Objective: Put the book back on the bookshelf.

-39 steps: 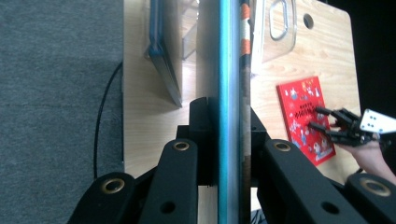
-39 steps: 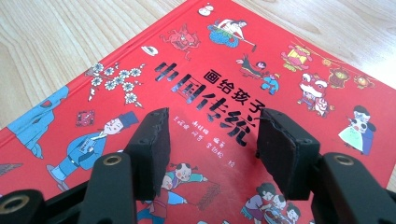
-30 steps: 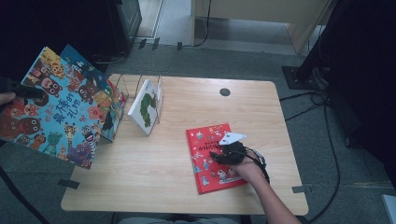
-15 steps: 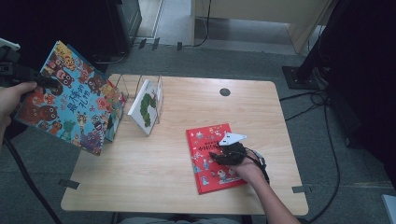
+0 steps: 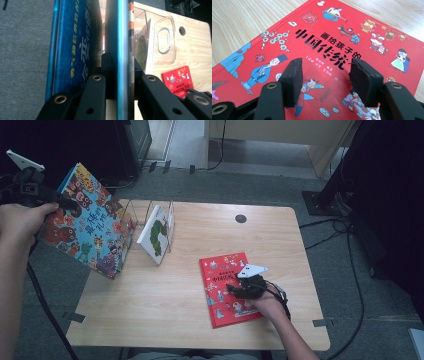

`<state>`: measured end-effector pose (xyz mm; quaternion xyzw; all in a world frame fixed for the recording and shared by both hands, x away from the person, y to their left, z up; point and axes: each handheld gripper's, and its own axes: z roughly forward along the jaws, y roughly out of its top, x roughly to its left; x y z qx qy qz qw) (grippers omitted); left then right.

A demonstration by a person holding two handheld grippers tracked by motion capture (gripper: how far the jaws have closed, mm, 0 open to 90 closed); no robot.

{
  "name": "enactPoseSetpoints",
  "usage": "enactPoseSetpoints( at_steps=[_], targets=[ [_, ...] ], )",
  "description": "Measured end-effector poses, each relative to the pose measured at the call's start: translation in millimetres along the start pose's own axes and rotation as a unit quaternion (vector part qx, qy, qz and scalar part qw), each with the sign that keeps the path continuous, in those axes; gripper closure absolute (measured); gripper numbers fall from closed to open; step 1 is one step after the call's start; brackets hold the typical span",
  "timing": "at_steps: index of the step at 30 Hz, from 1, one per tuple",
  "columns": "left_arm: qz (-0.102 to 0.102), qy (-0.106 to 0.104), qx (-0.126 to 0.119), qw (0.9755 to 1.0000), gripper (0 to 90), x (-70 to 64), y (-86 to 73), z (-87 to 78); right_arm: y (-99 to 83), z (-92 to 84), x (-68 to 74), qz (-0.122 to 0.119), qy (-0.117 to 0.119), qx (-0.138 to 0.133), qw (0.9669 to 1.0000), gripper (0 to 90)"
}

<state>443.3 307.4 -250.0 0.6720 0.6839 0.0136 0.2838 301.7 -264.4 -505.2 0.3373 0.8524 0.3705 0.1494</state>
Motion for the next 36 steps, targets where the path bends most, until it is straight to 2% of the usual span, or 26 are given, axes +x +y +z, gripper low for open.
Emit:
enactPoseSetpoints(
  at_steps=[9,13,14,15,17,20,23,29,31,32,36],
  targets=[
    [0.013,0.011,0.009,0.9998,81.2,-2.2,5.1,21.5,-1.4,-1.0,-0.7,0.002,0.002,0.001,1.0,43.4],
    [0.006,-0.005,0.009,0.9999,79.8,2.6,4.6,24.0,-1.4,-0.9,-1.0,0.002,0.003,0.0,1.0,43.3],
    [-0.001,-0.007,0.006,1.0,78.9,4.1,3.8,23.1,-1.4,-0.9,-1.1,0.002,0.003,0.0,1.0,43.2],
    [-0.009,-0.012,-0.01,0.9998,77.4,5.9,3.2,20.1,-1.5,-0.9,-1.2,0.002,0.003,0.0,1.0,43.2],
    [-0.01,-0.032,-0.026,0.9991,74.2,8.6,2.7,15.8,-1.5,-0.8,-1.0,0.004,0.003,-0.001,1.0,43.1],
    [0.004,-0.03,-0.025,0.9992,66.0,1.2,3.3,15.7,-1.5,-1.0,-0.4,0.004,0.002,0.0,1.0,43.2],
    [0.007,-0.034,-0.024,0.9991,60.9,-4.7,5.5,12.9,-1.5,-1.1,-0.2,0.005,0.002,0.0,1.0,43.2],
    [-0.001,-0.034,-0.038,0.9987,56.8,0.2,8.8,-8.4,-1.9,-1.1,-0.8,0.005,0.002,-0.002,1.0,43.0],
    [-0.003,-0.053,-0.041,0.9977,58.4,2.7,8.1,-13.6,-1.9,-1.1,-0.9,0.006,0.003,-0.001,1.0,42.9],
    [-0.004,-0.055,-0.043,0.9975,58.4,2.6,7.7,-16.3,-1.9,-1.1,-1.0,0.006,0.003,-0.001,1.0,43.0],
    [0.011,-0.063,-0.041,0.9971,58.2,-1.4,6.4,-22.0,-1.6,-0.9,-1.0,0.004,0.003,-0.001,1.0,42.9]
  ],
)
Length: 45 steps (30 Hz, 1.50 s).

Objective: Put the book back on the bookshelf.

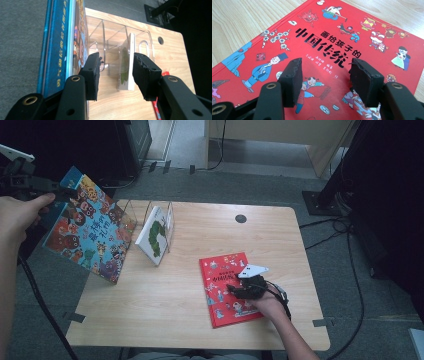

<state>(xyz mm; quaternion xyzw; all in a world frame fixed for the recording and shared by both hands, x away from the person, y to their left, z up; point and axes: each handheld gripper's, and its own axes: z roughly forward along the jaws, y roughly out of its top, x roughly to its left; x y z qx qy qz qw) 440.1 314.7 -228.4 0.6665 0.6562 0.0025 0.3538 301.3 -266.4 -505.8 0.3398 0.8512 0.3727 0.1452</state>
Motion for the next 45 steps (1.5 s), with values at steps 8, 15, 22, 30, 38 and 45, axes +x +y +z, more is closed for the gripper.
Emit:
enactPoseSetpoints(
  at_steps=[8,15,22,30,38,45],
  targets=[
    [0.043,0.0,-0.002,0.9991,57.3,-16.9,-13.3,-5.5,-0.1,0.1,-0.5,0.004,0.003,-0.001,1.0,42.7],
    [0.063,-0.001,-0.006,0.998,54.9,-29.9,-32.8,-9.1,1.0,-1.6,-4.1,0.003,0.004,-0.005,1.0,42.9],
    [0.081,0.004,-0.004,0.9967,54.9,-42.2,-54.8,-0.7,3.0,-4.3,-10.4,0.012,-0.001,-0.012,0.9999,42.9],
    [0.101,-0.02,0.007,0.9947,52.4,-52.6,-85.2,22.7,4.0,-3.4,-14.5,0.013,-0.002,-0.014,0.9998,43.2],
    [0.124,-0.04,0.022,0.9912,51.8,-63.0,-115.5,56.0,2.3,-6.2,-17.2,0.021,-0.003,-0.013,0.9997,43.5],
    [0.151,-0.046,0.031,0.987,49.9,-72.2,-133.6,78.7,-0.4,-7.9,-16.9,0.027,-0.002,-0.015,0.9995,43.7]
  ],
)
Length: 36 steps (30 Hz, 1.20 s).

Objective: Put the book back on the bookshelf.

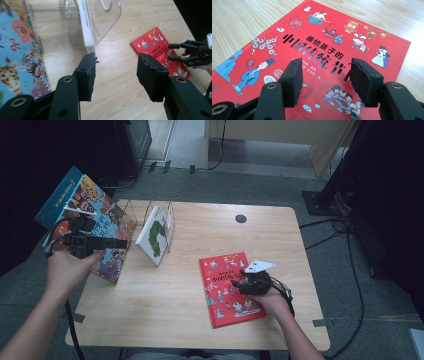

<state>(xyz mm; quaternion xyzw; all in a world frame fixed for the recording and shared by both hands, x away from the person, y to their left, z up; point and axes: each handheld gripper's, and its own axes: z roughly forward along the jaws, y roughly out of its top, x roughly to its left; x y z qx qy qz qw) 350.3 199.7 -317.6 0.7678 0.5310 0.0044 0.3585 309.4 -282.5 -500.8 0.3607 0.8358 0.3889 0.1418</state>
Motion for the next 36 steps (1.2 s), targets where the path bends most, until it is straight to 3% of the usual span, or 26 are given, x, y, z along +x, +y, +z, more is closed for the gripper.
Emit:
enactPoseSetpoints(
  at_steps=[3,7,11,27,30,36],
  targets=[
    [0.012,-0.007,0.006,0.9999,49.6,-6.3,-5.1,15.5,-1.9,-1.1,1.1,0.001,0.0,0.002,1.0,44.1],
    [0.042,-0.026,0.015,0.9987,49.9,-16.1,-9.6,36.6,-5.3,-3.6,2.6,0.001,-0.001,0.004,1.0,44.5],
    [0.06,-0.026,0.022,0.9976,50.4,-25.5,-13.0,55.3,-8.8,-8.5,2.5,0.005,-0.006,0.003,1.0,46.1],
    [0.084,-0.062,0.044,0.9935,50.6,-46.4,-24.4,126.5,-25.1,-26.4,-7.4,0.034,-0.027,-0.002,0.999,55.2],
    [0.094,-0.065,0.046,0.9924,50.6,-49.9,-29.0,137.5,-26.7,-28.0,-10.6,0.038,-0.032,-0.002,0.9988,59.1],
    [0.093,-0.077,0.057,0.991,50.7,-55.2,-41.6,158.4,-29.4,-30.2,-17.5,0.042,-0.048,0.005,0.998,69.8]
  ],
)
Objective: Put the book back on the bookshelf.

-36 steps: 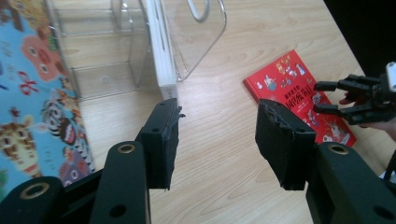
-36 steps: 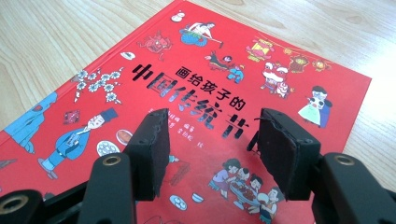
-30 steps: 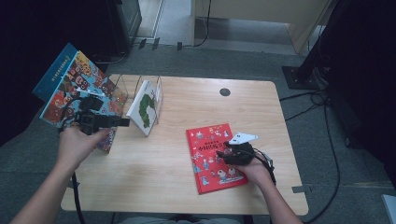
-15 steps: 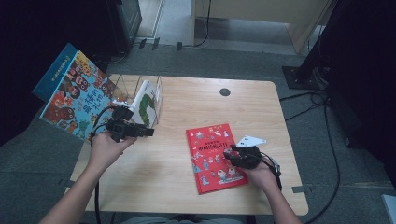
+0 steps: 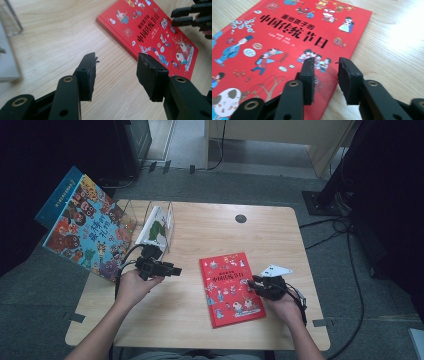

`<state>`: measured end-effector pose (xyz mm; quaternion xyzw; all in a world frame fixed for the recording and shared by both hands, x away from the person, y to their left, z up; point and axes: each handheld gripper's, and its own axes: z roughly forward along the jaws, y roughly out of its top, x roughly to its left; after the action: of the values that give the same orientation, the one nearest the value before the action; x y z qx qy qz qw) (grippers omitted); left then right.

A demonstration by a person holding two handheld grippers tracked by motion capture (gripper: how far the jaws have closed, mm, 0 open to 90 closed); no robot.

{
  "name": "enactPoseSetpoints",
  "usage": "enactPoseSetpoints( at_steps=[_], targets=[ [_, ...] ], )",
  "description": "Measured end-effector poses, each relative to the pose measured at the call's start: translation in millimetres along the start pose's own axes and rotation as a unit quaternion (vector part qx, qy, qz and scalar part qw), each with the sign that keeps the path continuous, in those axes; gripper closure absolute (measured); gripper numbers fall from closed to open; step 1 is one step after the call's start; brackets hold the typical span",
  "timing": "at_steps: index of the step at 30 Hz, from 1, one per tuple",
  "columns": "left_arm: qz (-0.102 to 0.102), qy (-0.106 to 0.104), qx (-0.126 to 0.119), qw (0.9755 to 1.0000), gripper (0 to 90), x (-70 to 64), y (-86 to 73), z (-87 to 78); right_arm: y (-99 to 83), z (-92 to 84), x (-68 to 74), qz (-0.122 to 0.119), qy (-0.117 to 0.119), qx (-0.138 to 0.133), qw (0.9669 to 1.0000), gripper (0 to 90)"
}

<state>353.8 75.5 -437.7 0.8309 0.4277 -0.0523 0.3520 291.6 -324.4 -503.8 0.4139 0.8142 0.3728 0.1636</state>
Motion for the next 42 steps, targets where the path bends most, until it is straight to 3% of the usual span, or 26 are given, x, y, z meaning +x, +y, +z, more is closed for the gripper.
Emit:
enactPoseSetpoints(
  at_steps=[6,12,14,18,22,27,30,36,42],
  targets=[
    [0.019,0.002,0.002,0.9998,54.7,-5.2,-7.3,16.1,-0.1,-0.5,-6.2,0.01,-0.017,0.009,0.9998,79.7],
    [0.022,-0.002,0.005,0.9997,59.7,-6.3,-15.1,24.0,-0.7,0.7,-10.0,0.021,-0.034,0.009,0.9992,83.2],
    [0.02,-0.002,0.011,0.9997,63.1,-5.7,-18.7,25.9,-1.3,2.1,-11.2,0.026,-0.037,0.013,0.9989,83.8],
    [0.027,0.002,-0.009,0.9996,73.9,-6.8,-26.5,25.3,-0.6,5.2,-10.3,0.028,-0.037,0.017,0.9988,86.5],
    [0.032,-0.001,0.005,0.9995,81.1,-8.1,-30.6,29.1,2.0,8.2,-9.4,0.035,-0.041,0.019,0.9983,87.8],
    [0.034,-0.01,0.01,0.9993,86.5,-11.2,-39.0,34.2,8.2,15.2,-2.1,0.026,-0.035,0.02,0.9989,87.6],
    [0.038,-0.005,0.015,0.9992,88.5,-13.0,-44.2,36.7,12.1,19.9,1.6,0.02,-0.028,0.019,0.9992,87.5],
    [0.029,-0.01,0.005,0.9995,89.3,-17.1,-52.7,40.3,16.6,28.0,4.9,0.022,-0.018,0.023,0.9993,87.5],
    [0.038,-0.013,0.006,0.9992,89.2,-28.2,-60.4,48.4,23.7,37.8,11.4,0.013,-0.006,0.033,0.9994,87.3]
  ],
)
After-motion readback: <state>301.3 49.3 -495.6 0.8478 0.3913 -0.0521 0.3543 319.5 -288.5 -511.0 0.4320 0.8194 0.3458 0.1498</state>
